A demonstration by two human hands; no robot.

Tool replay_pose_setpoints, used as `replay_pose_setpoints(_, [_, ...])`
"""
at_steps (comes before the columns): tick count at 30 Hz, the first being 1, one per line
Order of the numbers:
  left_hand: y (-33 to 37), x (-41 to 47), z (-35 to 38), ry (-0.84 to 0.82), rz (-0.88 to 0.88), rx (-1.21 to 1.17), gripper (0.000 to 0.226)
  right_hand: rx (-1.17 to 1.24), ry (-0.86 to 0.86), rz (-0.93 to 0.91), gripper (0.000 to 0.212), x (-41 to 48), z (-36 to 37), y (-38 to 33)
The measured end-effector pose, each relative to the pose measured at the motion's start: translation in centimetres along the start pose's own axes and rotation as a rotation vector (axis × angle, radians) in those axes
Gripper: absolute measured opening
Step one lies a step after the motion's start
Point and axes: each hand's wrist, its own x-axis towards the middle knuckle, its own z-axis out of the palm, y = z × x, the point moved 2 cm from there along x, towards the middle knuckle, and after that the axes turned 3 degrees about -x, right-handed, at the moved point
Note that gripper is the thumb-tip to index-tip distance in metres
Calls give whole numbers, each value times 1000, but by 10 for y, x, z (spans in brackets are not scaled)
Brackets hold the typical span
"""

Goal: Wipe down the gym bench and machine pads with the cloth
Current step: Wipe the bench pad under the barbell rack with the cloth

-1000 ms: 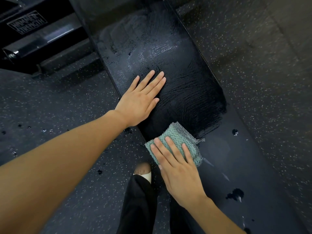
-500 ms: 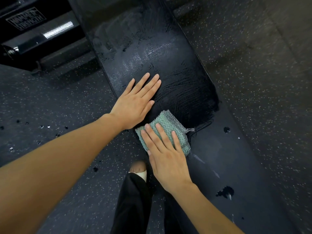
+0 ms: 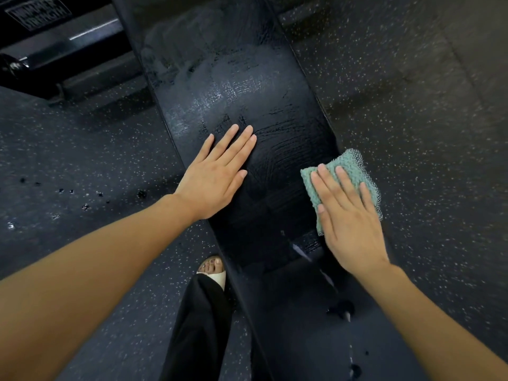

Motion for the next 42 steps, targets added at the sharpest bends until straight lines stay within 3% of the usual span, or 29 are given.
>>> replay_pose_setpoints(4, [4,-1,2,13,-1,4,59,127,84,185,55,-4,6,-34])
replay_pose_setpoints(6, [5,-1,3,17,-5,2,59,133,92,194,56,-8,11,-52])
replay_pose_setpoints(12, [10,-1,4,30,-14,-4,59,24,17,-142,58,-38,28,-99])
replay_pose_setpoints(16, [13,-2,5,35,-32,-12,59,-53,-2,-291,56,-30,23,-70])
replay_pose_setpoints(22, [18,-3,7,38,-57,-19,59,-88,22,-159,54,-7,5,2])
replay_pose_setpoints(28, [20,-4,8,49,-70,-15,59,33,64,-55,54,-26,11,-17])
replay_pose_setpoints(34, [23,-5,9,56,-80,-16,59,-7,29,-135,53,-53,18,-15])
replay_pose_setpoints(42, [33,-9,13,58,-49,-17,59,10,49,-59,54,17,5,-6])
